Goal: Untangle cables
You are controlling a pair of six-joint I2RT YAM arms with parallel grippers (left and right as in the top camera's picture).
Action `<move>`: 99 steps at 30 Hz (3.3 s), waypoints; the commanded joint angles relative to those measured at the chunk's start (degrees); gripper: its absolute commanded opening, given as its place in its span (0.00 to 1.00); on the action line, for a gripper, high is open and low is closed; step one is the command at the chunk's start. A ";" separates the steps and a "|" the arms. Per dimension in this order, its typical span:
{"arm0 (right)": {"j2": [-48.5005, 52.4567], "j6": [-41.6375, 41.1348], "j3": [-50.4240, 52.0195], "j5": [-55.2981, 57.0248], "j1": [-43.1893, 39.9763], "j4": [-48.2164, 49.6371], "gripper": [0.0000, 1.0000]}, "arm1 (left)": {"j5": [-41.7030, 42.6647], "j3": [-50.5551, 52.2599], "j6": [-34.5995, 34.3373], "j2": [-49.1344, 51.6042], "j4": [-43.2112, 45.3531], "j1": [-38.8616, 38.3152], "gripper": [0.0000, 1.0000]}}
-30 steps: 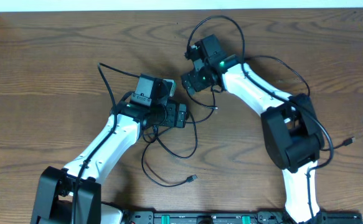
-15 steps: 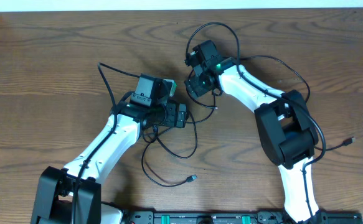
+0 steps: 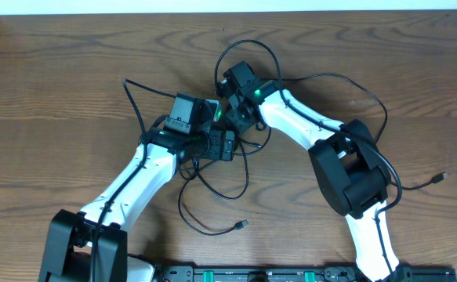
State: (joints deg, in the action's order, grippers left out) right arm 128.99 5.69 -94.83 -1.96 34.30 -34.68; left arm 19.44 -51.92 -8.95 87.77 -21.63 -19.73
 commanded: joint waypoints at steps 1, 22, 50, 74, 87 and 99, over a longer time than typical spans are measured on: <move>3.08 1.25 0.87 1.07 -1.75 -1.11 0.62 | 0.46 0.39 0.59 0.11 -0.13 0.02 0.98; 3.28 1.20 0.87 10.64 -12.33 1.68 0.15 | 0.46 0.39 0.59 0.11 -0.13 0.02 0.98; -13.16 -7.41 -7.23 14.01 -32.76 -12.70 0.45 | 0.46 0.39 0.59 0.11 -0.13 0.02 0.98; -19.91 -19.15 12.48 -6.19 -35.06 -12.81 0.99 | 0.46 0.39 0.59 0.11 -0.11 0.02 0.98; -19.91 -24.94 18.84 -0.74 -33.70 -15.74 0.99 | 0.46 0.39 0.59 0.11 -0.13 0.02 0.98; -19.87 -24.13 19.32 3.13 -27.36 -12.24 0.99 | 0.46 0.39 0.59 0.11 -0.13 0.02 0.98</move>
State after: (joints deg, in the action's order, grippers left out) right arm 109.36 -18.02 -76.20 -0.38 5.15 -47.11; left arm 19.44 -51.92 -8.95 87.77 -21.65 -19.73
